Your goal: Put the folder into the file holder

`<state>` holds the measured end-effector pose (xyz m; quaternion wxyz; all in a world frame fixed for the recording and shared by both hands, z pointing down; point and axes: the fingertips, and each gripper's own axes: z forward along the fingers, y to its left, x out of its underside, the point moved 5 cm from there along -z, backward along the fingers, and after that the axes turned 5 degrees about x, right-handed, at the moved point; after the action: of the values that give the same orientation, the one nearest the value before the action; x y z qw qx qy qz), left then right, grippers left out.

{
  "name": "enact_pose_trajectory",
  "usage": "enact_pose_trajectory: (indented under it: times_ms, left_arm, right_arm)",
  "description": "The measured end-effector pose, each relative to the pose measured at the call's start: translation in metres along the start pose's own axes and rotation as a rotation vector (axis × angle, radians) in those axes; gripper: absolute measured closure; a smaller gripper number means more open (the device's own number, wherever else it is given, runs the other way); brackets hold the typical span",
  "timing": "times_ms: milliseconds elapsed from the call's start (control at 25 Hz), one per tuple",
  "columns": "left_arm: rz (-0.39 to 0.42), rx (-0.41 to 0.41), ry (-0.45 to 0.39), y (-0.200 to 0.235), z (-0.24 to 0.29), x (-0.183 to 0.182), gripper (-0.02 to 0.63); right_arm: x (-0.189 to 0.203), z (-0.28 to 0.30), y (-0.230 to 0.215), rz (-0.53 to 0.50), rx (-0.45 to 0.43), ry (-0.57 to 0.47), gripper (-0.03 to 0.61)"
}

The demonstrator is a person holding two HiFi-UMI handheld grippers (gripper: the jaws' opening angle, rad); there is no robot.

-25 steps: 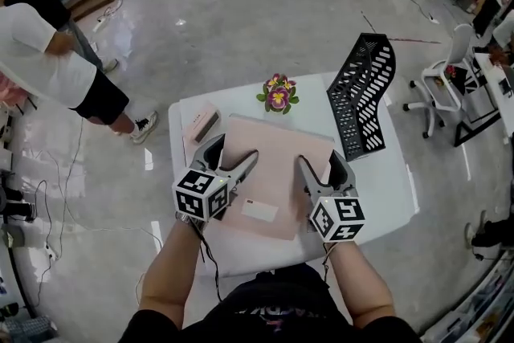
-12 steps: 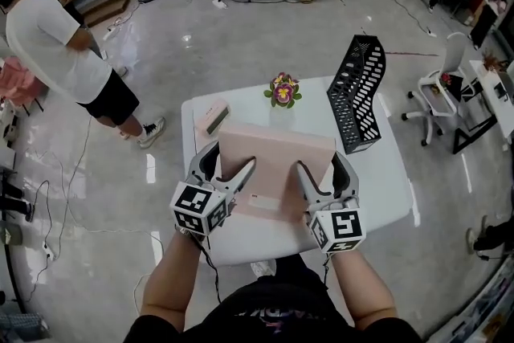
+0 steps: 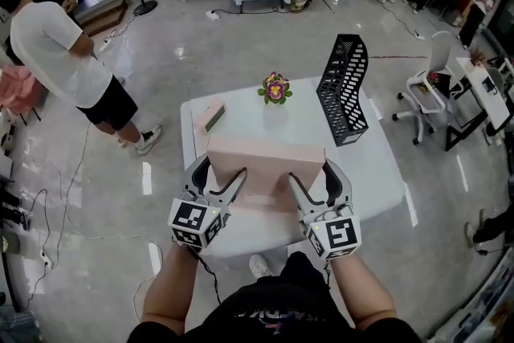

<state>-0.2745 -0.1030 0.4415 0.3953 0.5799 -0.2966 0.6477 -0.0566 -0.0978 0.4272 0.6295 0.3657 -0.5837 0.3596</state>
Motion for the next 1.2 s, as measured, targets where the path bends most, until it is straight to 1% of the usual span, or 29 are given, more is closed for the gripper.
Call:
enact_pose_trajectory:
  times_ms: [240, 440, 560, 640, 720, 800, 1080, 1200]
  left_arm:
    - [0.019, -0.019, -0.018, -0.007, -0.012, 0.0, 0.267]
    - [0.017, -0.048, -0.034, -0.013, -0.02, 0.002, 0.267]
    - [0.024, -0.073, -0.046, -0.017, -0.026, 0.005, 0.265]
    - [0.029, -0.094, -0.049, -0.02, -0.029, 0.007, 0.265]
    - [0.027, -0.111, -0.051, -0.023, -0.031, 0.008, 0.265]
    - [0.023, -0.129, -0.054, -0.026, -0.032, 0.008, 0.267]
    - [0.013, -0.211, -0.052, -0.035, -0.039, 0.01, 0.273]
    - [0.01, -0.236, -0.051, -0.037, -0.04, 0.011, 0.275]
  right_arm:
    - [-0.004, -0.014, 0.003, -0.019, -0.09, -0.019, 0.261]
    - [-0.007, -0.019, -0.001, 0.005, -0.194, -0.037, 0.261]
    - [-0.007, -0.021, -0.006, 0.038, -0.287, -0.05, 0.261]
    - [-0.005, -0.022, -0.014, 0.081, -0.342, -0.055, 0.261]
    - [-0.004, -0.021, -0.024, 0.134, -0.39, -0.044, 0.261]
    - [-0.003, -0.019, -0.029, 0.15, -0.448, -0.026, 0.261]
    - [0.002, 0.004, -0.018, 0.076, -0.687, 0.032, 0.261]
    - [-0.001, 0.014, -0.01, 0.055, -0.751, 0.032, 0.261]
